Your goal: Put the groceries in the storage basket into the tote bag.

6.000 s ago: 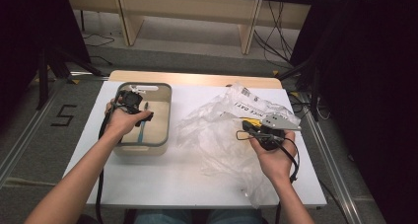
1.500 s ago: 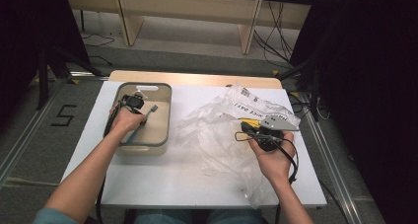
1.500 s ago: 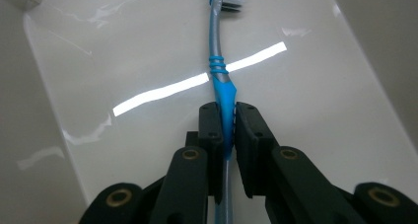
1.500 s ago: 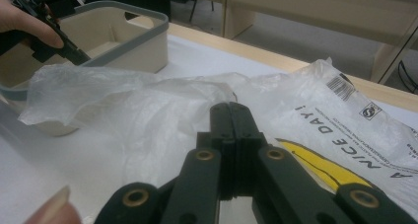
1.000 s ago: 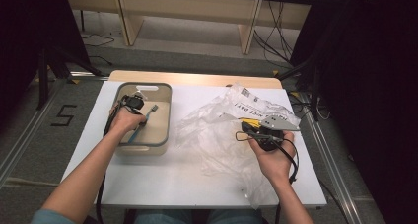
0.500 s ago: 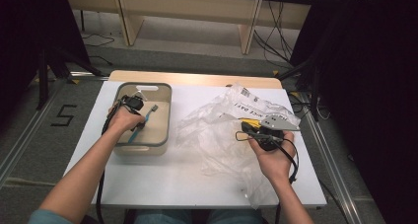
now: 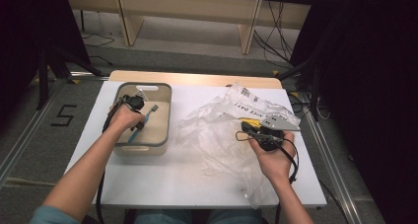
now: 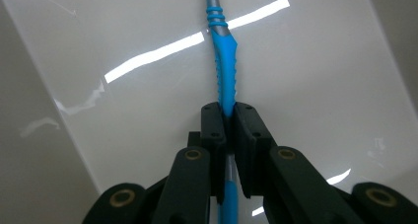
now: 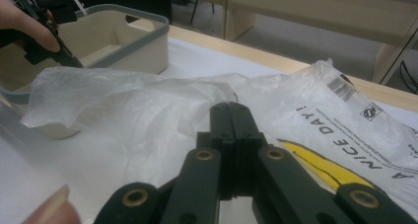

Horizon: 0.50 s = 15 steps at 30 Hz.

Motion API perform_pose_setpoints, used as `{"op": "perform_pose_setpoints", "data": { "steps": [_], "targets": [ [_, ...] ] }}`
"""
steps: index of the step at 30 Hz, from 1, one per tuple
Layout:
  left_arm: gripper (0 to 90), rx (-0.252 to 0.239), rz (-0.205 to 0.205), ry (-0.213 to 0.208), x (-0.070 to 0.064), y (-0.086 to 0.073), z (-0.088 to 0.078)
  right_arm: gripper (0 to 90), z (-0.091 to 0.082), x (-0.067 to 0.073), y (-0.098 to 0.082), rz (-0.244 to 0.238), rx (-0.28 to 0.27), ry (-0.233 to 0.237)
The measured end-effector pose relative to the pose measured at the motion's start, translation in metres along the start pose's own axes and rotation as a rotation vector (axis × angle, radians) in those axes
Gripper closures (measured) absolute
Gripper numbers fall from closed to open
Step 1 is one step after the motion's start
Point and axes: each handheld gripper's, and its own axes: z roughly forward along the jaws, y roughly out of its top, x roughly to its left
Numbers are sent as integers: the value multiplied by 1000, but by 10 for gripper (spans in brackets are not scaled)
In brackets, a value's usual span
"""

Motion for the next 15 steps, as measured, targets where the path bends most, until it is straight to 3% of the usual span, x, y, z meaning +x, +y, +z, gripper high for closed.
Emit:
{"op": "perform_pose_setpoints", "data": {
  "steps": [15],
  "targets": [
    [840, 1, -19, -11, 2, 0, -1, 900, 0, 0, 0, 1, -2, -2]
  ]
}}
